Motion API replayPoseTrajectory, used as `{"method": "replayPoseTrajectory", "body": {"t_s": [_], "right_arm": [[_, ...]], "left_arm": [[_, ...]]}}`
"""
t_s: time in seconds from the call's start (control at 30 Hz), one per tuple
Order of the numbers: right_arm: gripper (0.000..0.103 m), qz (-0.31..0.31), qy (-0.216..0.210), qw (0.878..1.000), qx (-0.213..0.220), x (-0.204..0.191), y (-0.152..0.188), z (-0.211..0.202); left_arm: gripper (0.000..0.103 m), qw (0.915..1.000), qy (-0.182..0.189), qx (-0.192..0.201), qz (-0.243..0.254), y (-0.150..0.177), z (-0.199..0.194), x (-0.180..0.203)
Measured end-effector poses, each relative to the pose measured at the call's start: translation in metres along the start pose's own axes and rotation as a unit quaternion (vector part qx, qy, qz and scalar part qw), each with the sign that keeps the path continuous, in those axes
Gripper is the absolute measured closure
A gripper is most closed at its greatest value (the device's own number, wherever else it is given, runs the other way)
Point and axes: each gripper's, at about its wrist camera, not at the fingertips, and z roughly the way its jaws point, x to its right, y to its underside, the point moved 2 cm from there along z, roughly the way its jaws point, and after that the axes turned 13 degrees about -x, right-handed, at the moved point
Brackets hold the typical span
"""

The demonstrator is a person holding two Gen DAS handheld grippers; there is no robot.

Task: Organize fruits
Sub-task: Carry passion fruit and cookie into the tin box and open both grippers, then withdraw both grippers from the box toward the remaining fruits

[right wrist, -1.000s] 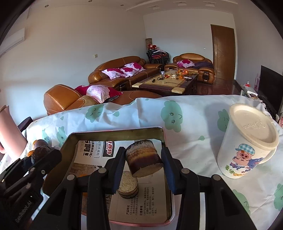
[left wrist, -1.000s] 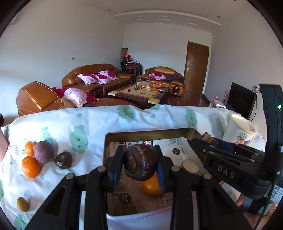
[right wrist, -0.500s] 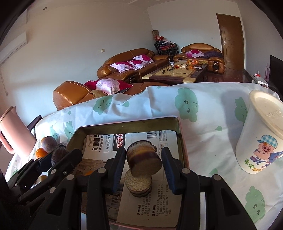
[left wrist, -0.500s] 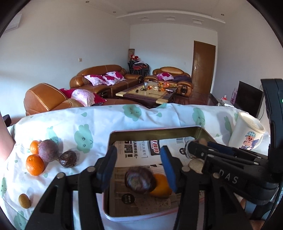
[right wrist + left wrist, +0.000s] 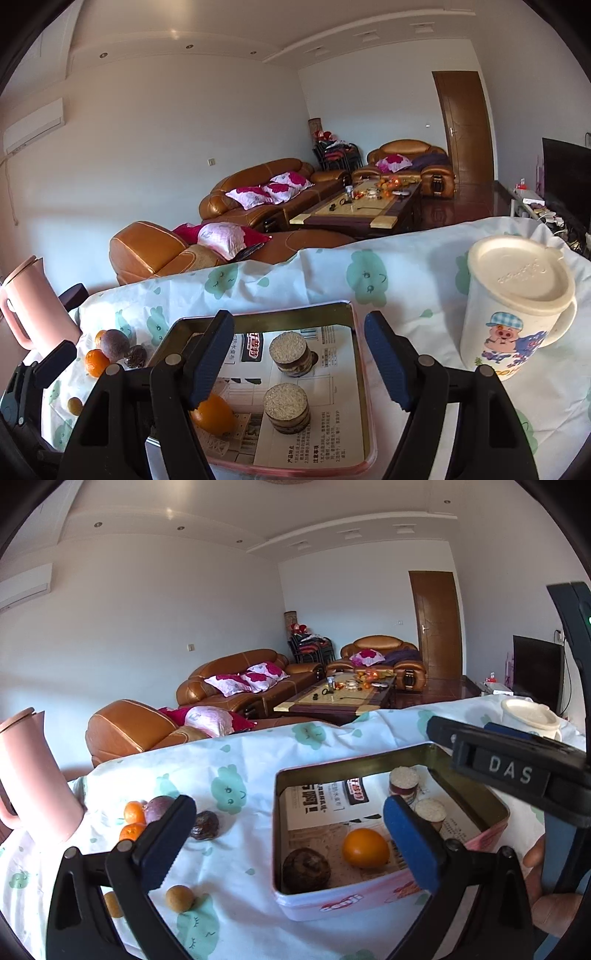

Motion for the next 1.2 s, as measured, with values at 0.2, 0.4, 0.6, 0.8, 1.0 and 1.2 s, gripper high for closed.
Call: {"method": "replayPoseTrajectory", "body": {"t_s": [0.2,0.4,0.6,0.8,1.0,1.2], "right_arm": [[0.028,0.007,-0.001,1.000,0.000,0.002,0.004,0.002],[0.028,-0.007,0.001,1.000,0.013,-0.006,0.014,-0.003],[0.028,-0.016,0.004,1.000,0.010,-0.017,0.022,-0.006],[0.028,-0.016,0.008,1.000,0.017,-0.024,0.029,-0.015],[0.028,-0.025,0.026,0.999,0.025,-0.034,0.039,-0.025],[0.028,-0.017,0.047,0.999,0.023,-0.044,0.046,-0.030]], "left_arm": [[0.000,0.9992,-0.027,-0.006,-0.027,0.009,-0.002,-0.032],[0.000,0.9988,-0.032,-0.009,-0.036,0.018,-0.003,-0.048],[0.000,0.9986,-0.022,-0.018,-0.043,0.023,-0.004,-0.057],[0.000,0.9980,-0.017,-0.025,-0.055,0.028,-0.006,-0.068],[0.000,0.9980,-0.017,-0.026,-0.054,0.034,-0.011,-0.079],[0.000,0.9980,-0.020,-0.027,-0.054,0.037,-0.013,-0.093]]}}
